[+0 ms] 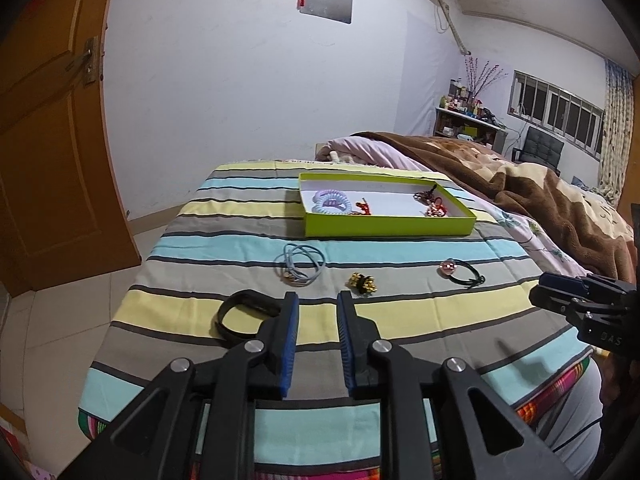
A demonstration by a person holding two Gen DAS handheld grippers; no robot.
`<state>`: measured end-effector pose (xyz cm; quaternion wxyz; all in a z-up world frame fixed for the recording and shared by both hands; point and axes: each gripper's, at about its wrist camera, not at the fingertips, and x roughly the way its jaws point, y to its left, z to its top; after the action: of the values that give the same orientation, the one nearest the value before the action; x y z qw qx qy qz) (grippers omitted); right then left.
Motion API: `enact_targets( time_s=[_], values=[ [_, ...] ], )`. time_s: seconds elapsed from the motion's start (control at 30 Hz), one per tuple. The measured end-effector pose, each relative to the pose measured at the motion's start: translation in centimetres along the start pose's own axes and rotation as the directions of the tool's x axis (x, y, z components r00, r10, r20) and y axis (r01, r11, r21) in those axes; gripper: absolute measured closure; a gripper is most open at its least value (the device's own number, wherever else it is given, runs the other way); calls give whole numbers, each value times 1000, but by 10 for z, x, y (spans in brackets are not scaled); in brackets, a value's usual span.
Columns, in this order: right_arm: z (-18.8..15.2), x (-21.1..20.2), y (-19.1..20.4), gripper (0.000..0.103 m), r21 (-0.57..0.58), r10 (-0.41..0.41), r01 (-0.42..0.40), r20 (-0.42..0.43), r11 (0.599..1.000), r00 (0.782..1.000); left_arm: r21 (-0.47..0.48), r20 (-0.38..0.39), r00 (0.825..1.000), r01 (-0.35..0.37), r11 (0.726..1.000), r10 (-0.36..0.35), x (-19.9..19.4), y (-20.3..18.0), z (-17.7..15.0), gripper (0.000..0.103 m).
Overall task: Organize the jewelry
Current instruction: 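Withdraw both tools from the tray toward the remaining accessories, then grasp the black hair tie with the right tool while the left grasps the grey cord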
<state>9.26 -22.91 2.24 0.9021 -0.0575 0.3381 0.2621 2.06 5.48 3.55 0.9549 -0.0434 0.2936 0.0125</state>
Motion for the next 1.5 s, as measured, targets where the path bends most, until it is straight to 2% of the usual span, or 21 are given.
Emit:
enact_targets(
  time_s=[0.4, 0.93, 1.2, 1.4, 1.43, 1.47, 1.5],
  values=[
    [11, 24, 0, 63, -7, 4, -4, -16, 1000, 1000, -4, -20, 1000, -8, 1000, 7, 28, 8, 13, 73],
    [32, 83, -6, 63, 34, -6, 8, -77, 999, 997, -40, -142, 989, -33, 999, 27, 101, 6, 31, 72],
    [39, 112, -11, 63, 66, 1, 8, -130, 998, 992, -67, -195, 980, -47, 997, 33, 122, 6, 32, 72],
    [42, 126, -12, 63, 75, -13, 26, -165, 997, 986, -88, -206, 978, -57, 995, 37, 131, 10, 34, 72],
    [42, 127, -12, 64, 72, -16, 28, -167, 997, 986, -85, -212, 976, -66, 994, 46, 132, 10, 33, 72],
    [42, 128, -11, 72, 69, -19, 31, -167, 997, 986, -83, -219, 974, -72, 994, 52, 134, 9, 33, 75],
    [42, 128, -11, 81, 66, -24, 36, -166, 997, 986, -83, -226, 973, -72, 994, 51, 136, 9, 32, 81]
  ],
)
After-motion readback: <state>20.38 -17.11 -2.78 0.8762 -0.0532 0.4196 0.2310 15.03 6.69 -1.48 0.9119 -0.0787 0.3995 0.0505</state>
